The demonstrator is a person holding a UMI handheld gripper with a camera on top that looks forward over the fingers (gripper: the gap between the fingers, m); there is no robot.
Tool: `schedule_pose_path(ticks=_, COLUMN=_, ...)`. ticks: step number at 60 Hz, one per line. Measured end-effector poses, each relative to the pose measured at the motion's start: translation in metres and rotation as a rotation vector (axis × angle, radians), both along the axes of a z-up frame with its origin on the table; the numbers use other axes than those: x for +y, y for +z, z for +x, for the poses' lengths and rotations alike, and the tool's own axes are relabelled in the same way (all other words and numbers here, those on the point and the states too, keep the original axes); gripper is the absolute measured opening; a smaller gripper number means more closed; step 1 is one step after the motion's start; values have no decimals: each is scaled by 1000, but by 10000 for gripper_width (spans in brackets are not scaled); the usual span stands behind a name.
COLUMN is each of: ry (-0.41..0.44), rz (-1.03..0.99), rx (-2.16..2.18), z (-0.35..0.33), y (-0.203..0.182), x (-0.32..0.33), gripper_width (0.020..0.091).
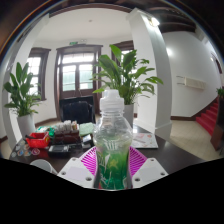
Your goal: Pour water
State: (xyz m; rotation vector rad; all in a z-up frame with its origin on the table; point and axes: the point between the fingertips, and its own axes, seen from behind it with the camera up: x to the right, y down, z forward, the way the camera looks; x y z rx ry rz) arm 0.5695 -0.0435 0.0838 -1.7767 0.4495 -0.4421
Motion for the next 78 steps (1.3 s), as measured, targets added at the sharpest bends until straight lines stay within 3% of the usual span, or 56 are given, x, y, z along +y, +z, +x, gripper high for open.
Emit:
schedule_pose_path(ticks=11, ry=7, rz=68, rx=2, z=-1, y=4, x=-3, gripper_width=374)
schedule_pose_path(ticks=22, ry=19, rz=42, rx=14, z=-8, y=-2, x=-5, gripper_width=548)
schedule_pose_path(ticks=26, ry=23, rz=9, rx=61, z=-13, y=-15, x=-9, gripper_width=717)
schedule_pose_path(ticks=29, ry=18, rz=5, rx=73, z=-15, y=-17, x=-16, gripper_width=778)
schedule_pose_path(ticks=39, ry=-12, rz=-16, rx=68, z=-36, y=-9, x=-58, gripper_width=776)
schedule_pose_path(ticks=62, ry=186, rz=-69, rx=40, z=-172, y=52, x=-119, gripper_width=776)
schedule_pose_path(ticks=78, ry=302, rz=-100, rx=27, z=-236, y=67, x=-136, gripper_width=766)
